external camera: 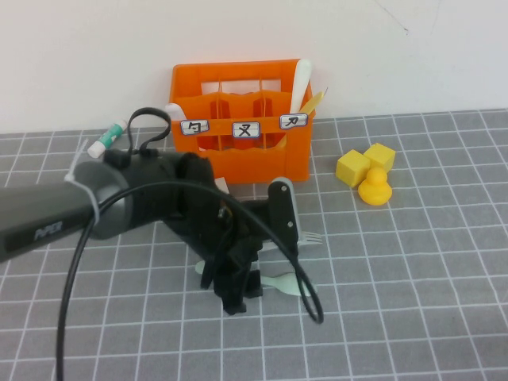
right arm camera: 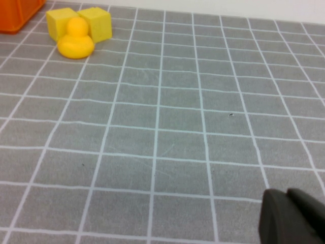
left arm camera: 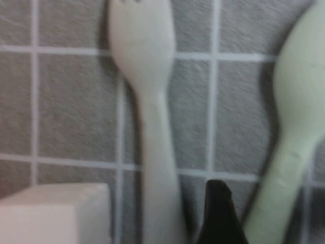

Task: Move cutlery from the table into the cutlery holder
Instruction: Pick up the spoon

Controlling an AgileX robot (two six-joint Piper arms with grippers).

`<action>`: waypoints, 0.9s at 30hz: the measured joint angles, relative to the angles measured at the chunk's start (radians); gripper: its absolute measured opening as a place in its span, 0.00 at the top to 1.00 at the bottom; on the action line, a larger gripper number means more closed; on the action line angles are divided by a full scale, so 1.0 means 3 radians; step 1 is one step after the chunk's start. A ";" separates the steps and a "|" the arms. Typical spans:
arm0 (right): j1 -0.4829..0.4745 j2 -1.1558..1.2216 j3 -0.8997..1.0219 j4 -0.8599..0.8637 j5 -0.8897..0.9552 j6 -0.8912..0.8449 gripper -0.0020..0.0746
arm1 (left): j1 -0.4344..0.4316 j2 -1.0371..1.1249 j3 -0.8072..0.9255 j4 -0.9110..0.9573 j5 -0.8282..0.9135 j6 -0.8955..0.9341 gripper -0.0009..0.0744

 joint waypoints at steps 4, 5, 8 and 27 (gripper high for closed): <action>0.0000 0.0000 0.0000 0.0000 0.0000 0.0000 0.98 | 0.0000 0.0074 -0.0134 0.0015 0.0106 -0.0082 0.45; 0.0000 0.0000 0.0000 0.0000 0.0000 0.0000 0.98 | 0.0000 0.0090 -0.0154 0.0022 0.0159 -0.0082 0.45; 0.0000 0.0000 0.0000 0.0000 0.0000 0.0000 0.98 | 0.0000 0.0125 -0.0211 0.0038 0.0394 -0.0090 0.45; 0.0000 0.0000 0.0000 0.0000 0.0000 0.0000 0.98 | 0.0000 0.0137 -0.0280 0.0105 0.1090 -0.0276 0.61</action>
